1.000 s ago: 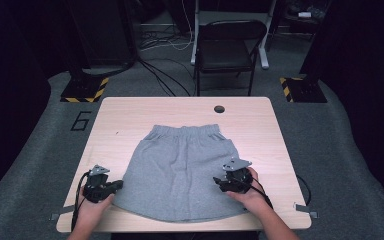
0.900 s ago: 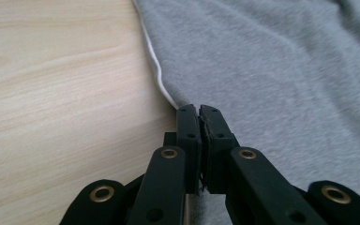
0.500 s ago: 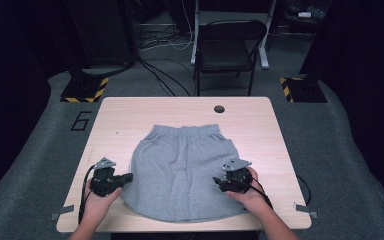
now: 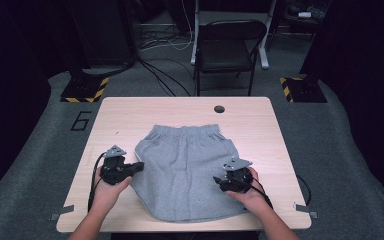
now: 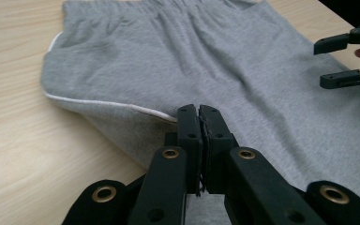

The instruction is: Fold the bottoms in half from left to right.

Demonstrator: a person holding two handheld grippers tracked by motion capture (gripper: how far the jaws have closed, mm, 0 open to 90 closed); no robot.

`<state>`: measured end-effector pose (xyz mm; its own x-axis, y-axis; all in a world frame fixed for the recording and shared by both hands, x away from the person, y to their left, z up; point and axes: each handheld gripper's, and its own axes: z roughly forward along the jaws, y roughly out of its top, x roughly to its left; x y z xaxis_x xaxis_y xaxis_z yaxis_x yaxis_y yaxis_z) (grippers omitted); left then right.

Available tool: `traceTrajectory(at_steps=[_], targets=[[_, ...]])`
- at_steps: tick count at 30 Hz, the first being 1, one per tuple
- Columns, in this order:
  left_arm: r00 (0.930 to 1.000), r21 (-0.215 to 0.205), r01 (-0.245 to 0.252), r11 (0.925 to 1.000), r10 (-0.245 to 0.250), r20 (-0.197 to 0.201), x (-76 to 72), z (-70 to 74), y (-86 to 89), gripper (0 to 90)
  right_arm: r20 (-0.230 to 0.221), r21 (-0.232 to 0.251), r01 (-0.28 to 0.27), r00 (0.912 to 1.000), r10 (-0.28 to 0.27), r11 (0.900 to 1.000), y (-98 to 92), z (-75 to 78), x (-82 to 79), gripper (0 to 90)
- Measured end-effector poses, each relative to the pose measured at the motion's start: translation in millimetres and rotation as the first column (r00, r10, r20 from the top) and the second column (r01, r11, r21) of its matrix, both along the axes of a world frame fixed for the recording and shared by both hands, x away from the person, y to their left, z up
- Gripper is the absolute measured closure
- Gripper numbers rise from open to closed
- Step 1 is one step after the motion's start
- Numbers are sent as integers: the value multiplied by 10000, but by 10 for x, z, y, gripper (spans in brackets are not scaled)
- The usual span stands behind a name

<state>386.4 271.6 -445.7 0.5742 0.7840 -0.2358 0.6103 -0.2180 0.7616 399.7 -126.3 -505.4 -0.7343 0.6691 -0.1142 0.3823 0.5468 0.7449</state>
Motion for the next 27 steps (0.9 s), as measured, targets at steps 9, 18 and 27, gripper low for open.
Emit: traceTrajectory(at_steps=[9,18,27], targets=[[9942,163,1070,9941,-1068,-139,34,-77,-378,881,10,28,-8,10000,8,10000,2,-5,1,354],[9816,356,1863,9818,-1845,-501,66,-298,-684,881,-4,-31,-27,10000,27,10000,6,-13,9,354],[9685,1058,2311,9672,-2183,-1195,132,-622,-848,868,-138,-58,43,9999,-43,10000,27,-23,2,354]])
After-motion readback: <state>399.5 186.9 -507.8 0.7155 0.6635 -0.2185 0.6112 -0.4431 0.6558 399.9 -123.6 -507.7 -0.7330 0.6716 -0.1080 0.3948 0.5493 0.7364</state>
